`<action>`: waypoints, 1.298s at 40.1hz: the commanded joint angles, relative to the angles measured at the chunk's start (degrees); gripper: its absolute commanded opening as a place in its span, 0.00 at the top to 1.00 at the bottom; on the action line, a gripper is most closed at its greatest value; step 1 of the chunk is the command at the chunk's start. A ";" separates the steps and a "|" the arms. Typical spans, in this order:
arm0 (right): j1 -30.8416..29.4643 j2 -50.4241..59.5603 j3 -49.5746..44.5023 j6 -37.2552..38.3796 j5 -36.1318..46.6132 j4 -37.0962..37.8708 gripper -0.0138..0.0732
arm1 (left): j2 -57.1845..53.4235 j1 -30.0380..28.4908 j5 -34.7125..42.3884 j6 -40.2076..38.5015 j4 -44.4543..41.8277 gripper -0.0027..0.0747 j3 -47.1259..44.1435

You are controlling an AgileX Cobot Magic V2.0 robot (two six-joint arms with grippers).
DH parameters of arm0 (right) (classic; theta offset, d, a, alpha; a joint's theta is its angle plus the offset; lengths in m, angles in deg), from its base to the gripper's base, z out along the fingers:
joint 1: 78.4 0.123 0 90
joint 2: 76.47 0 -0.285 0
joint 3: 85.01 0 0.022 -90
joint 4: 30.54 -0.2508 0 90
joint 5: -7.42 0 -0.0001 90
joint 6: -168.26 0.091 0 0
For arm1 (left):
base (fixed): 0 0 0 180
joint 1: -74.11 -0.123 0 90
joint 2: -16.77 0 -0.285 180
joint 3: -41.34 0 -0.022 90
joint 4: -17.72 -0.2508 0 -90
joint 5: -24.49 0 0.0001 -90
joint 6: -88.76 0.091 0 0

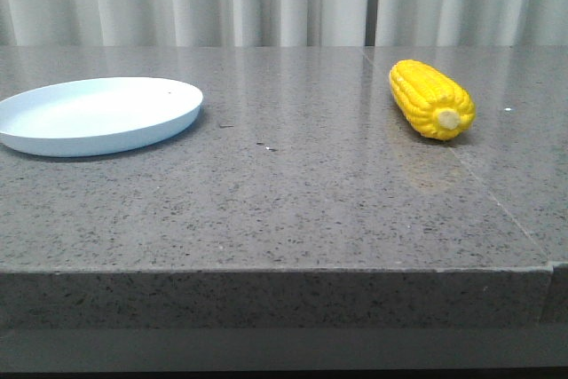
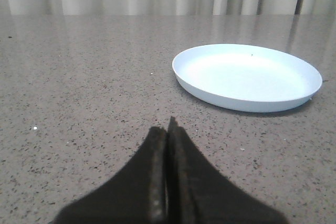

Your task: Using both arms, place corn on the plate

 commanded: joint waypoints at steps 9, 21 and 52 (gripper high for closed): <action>-0.36 0.86 1.30 -0.44 4.95 -0.23 0.92 | -1.05 0.02 5.03 -0.03 0.53 0.99 -1.36; -0.36 0.86 1.30 -0.44 9.58 -0.23 0.92 | -1.05 0.02 12.11 -0.03 0.53 0.99 -1.36; -0.36 -24.68 35.11 -0.39 -3.33 -0.29 0.92 | 25.58 0.02 1.19 -0.03 -4.24 0.99 31.66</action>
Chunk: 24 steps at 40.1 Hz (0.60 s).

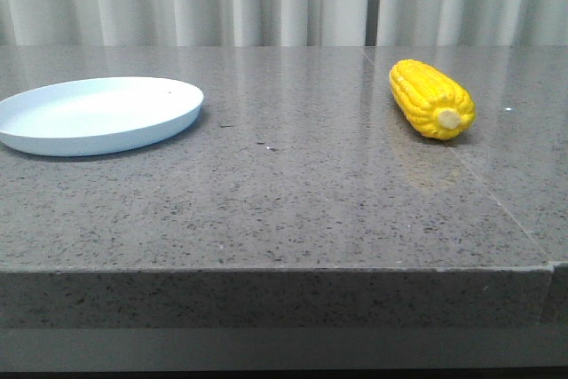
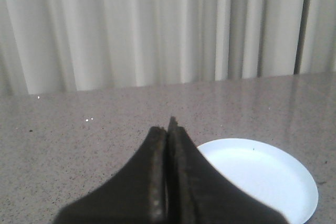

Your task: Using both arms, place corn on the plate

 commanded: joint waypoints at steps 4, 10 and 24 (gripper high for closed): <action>-0.36 -4.42 3.06 -0.50 4.57 -0.29 0.91 | 3.69 0.02 4.89 -0.03 -0.38 0.98 3.03; -0.36 -4.37 3.06 -0.50 4.46 -0.29 0.67 | 3.69 0.02 4.89 -0.03 -0.38 0.61 3.03; -0.36 -4.37 3.06 -0.50 4.35 -0.29 0.10 | 3.69 0.02 4.66 -0.03 -0.38 0.13 3.03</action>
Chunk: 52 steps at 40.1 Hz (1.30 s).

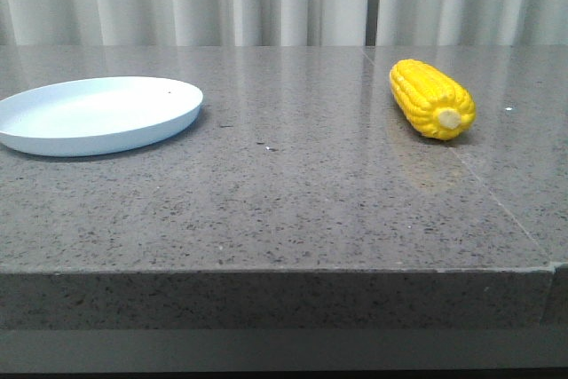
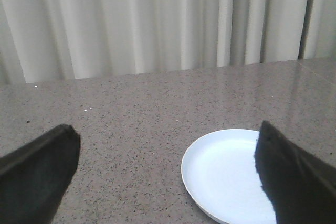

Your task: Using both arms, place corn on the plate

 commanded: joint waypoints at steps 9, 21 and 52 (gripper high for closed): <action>-0.36 -0.70 2.01 -0.50 4.35 -0.29 0.10 | 3.90 0.02 4.78 -0.03 0.01 0.17 3.15; -0.36 -0.70 2.01 -0.50 4.35 -0.29 0.10 | 23.08 0.02 -13.00 -0.03 1.09 0.17 17.63; -0.36 -0.70 2.01 -0.50 4.35 -0.29 0.10 | 70.03 0.02 -45.12 -0.03 5.76 0.17 52.71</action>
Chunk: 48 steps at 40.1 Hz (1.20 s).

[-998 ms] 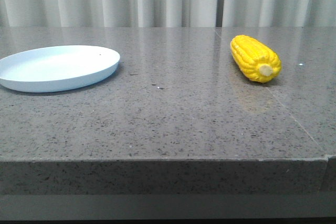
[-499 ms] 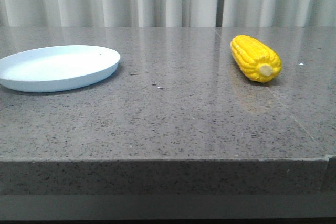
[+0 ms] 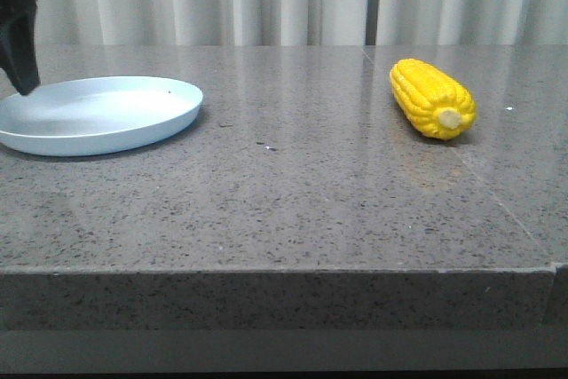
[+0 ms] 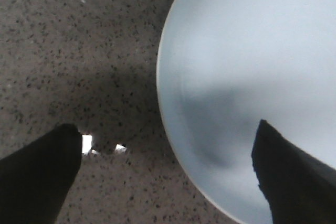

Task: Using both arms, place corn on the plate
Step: 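Lower the left gripper onto the plate rim and push it toward the corn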

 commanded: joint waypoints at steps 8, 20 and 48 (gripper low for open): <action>-0.36 -0.70 2.01 -0.50 4.35 -0.29 0.10 | 3.07 0.02 0.46 -0.03 2.76 0.17 5.24; -0.36 -0.70 2.01 -0.50 4.35 -0.29 0.10 | 3.78 0.02 -0.07 -0.03 2.88 0.51 5.29; -0.36 -0.70 2.01 -0.50 4.35 -0.29 0.10 | 3.01 0.02 -1.04 -0.03 7.98 0.99 10.24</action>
